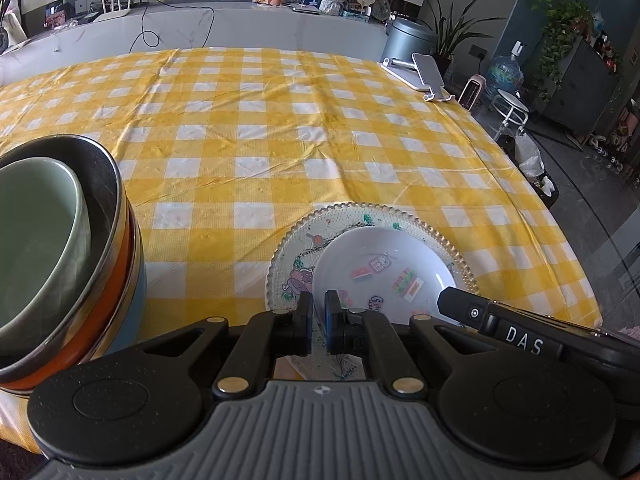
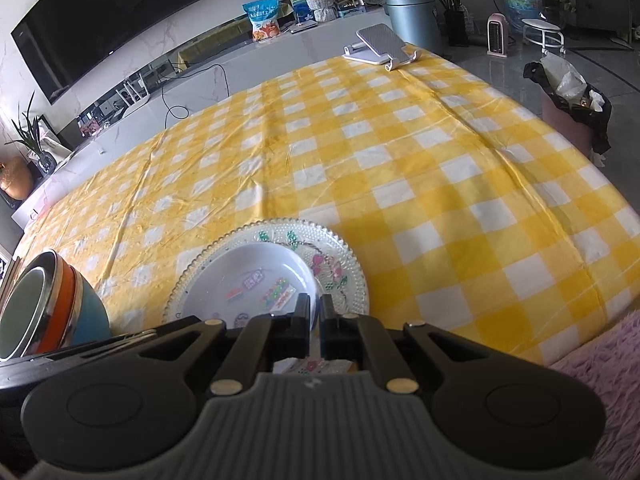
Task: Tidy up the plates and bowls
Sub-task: 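Open the left tool and move it to the stacked steel bowls, then close the left tool on the rim of the stacked bowls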
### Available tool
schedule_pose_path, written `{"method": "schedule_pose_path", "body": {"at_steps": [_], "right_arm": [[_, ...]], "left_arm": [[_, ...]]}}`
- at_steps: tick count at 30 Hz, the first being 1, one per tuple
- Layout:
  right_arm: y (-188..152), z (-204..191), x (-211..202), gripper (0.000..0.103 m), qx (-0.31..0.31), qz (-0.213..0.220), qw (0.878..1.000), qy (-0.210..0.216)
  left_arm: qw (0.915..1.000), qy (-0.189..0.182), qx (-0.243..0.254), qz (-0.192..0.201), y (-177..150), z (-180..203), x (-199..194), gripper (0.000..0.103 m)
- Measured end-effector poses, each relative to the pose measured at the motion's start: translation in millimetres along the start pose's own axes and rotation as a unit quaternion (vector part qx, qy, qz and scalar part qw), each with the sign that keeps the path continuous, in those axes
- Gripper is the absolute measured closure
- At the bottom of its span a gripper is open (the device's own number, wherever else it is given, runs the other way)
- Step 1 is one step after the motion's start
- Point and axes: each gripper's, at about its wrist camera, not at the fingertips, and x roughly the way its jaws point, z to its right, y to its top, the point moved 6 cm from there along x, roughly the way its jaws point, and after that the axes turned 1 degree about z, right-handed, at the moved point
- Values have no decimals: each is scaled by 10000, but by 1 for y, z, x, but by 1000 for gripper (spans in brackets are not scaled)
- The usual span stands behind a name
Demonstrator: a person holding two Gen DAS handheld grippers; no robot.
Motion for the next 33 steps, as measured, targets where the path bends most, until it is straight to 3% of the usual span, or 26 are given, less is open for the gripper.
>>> {"method": "schedule_pose_path", "body": {"at_steps": [6, 9, 11, 13, 21, 27, 33], "right_arm": [[1, 1, 0, 98, 29, 7, 10000, 15], [2, 1, -2, 95, 47, 74, 10000, 37], [3, 0, -4, 83, 53, 139, 9999, 77], [4, 0, -7, 76, 38, 232, 9997, 116], [9, -3, -24, 76, -103, 608, 9980, 140], [5, -14, -39, 75, -181, 602, 9979, 164], [3, -38, -54, 70, -46, 466, 9973, 565]], "left_arm": [[10000, 11, 49, -8, 0, 1, 1, 96], [10000, -37, 16, 8, 1, 1, -1, 86], [10000, -53, -11, 31, 2, 1, -4, 80], [10000, -65, -16, 70, 4, 1, -7, 77], [9991, -224, 179, 326, 20, 7, -41, 55], [9983, -40, 431, 381, 32, -1, -77, 48], [9984, 99, 284, 483, 38, -30, -109, 45]]}}
